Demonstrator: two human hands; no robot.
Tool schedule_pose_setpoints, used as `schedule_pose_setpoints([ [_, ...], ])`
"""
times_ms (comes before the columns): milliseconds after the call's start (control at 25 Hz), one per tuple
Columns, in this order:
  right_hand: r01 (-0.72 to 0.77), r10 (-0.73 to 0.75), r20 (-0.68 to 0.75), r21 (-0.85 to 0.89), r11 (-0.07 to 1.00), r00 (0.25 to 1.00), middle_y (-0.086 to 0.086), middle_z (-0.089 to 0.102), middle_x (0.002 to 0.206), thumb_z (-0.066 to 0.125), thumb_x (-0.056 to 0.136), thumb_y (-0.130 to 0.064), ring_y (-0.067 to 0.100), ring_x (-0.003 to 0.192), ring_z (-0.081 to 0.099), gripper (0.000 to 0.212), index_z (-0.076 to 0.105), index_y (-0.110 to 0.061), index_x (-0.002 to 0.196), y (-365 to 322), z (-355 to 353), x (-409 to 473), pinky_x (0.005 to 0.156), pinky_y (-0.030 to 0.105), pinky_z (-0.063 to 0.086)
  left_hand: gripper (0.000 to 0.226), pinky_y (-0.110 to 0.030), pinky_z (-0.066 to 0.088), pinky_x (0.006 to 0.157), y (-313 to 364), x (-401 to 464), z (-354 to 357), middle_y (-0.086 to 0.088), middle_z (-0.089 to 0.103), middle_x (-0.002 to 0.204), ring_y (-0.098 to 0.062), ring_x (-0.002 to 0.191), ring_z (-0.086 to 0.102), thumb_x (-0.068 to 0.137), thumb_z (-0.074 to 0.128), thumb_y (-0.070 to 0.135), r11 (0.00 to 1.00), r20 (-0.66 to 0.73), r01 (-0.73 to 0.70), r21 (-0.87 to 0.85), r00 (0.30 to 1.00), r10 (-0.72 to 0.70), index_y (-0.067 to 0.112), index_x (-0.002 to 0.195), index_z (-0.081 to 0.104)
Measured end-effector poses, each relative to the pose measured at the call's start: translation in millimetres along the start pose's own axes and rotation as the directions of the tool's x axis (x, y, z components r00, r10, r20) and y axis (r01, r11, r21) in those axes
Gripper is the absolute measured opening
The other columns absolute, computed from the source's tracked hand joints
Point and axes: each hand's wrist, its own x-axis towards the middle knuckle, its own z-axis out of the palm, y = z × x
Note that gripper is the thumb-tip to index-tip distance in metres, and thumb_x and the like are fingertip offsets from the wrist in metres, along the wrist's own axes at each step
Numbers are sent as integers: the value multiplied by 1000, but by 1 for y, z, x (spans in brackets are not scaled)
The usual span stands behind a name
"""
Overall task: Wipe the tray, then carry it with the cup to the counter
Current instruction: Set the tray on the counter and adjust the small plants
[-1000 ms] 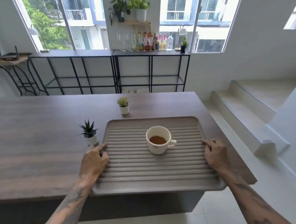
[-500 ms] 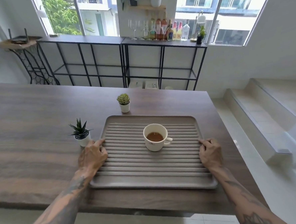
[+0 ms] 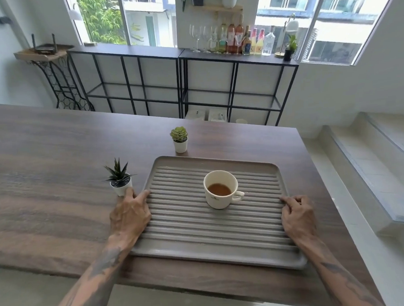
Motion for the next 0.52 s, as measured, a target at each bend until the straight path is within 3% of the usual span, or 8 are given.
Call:
schedule_pose_setpoints([
  [200, 7, -7, 33, 0, 1000, 999, 14, 51, 96, 58, 88, -1, 37, 87, 55, 27, 73, -8, 109, -3, -2, 2, 75, 40, 53, 28, -48, 57, 61, -7, 2, 3, -11, 60, 97, -39, 86, 62, 89, 61, 15, 999, -22, -27, -42, 999, 26, 27, 111, 72],
  [360, -36, 37, 10, -32, 999, 999, 16, 51, 95, 62, 86, -1, 37, 83, 56, 29, 71, -6, 113, -19, -17, 2, 71, 43, 53, 23, -41, 55, 61, -10, 0, -11, -7, 63, 100, -34, 78, 66, 93, 62, 25, 981, -81, 23, -195, 996, -39, 26, 114, 71],
  [440, 118, -124, -121, -54, 992, 985, 19, 56, 94, 63, 85, -6, 37, 83, 57, 28, 70, -7, 113, -55, -35, 19, 74, 44, 51, 18, -35, 52, 58, -19, -7, -31, -6, 64, 96, -28, 71, 64, 91, 66, 26, 953, -208, 44, -301, 972, -110, 21, 108, 69],
  [520, 275, -264, -135, 69, 959, 955, 11, 61, 98, 61, 89, -15, 27, 86, 58, 26, 69, -11, 113, -121, -45, 55, 80, 30, 45, 22, -36, 49, 61, -36, -1, -45, -6, 59, 92, -24, 71, 57, 87, 71, 23, 905, -251, 100, -414, 943, -219, 19, 108, 65],
])
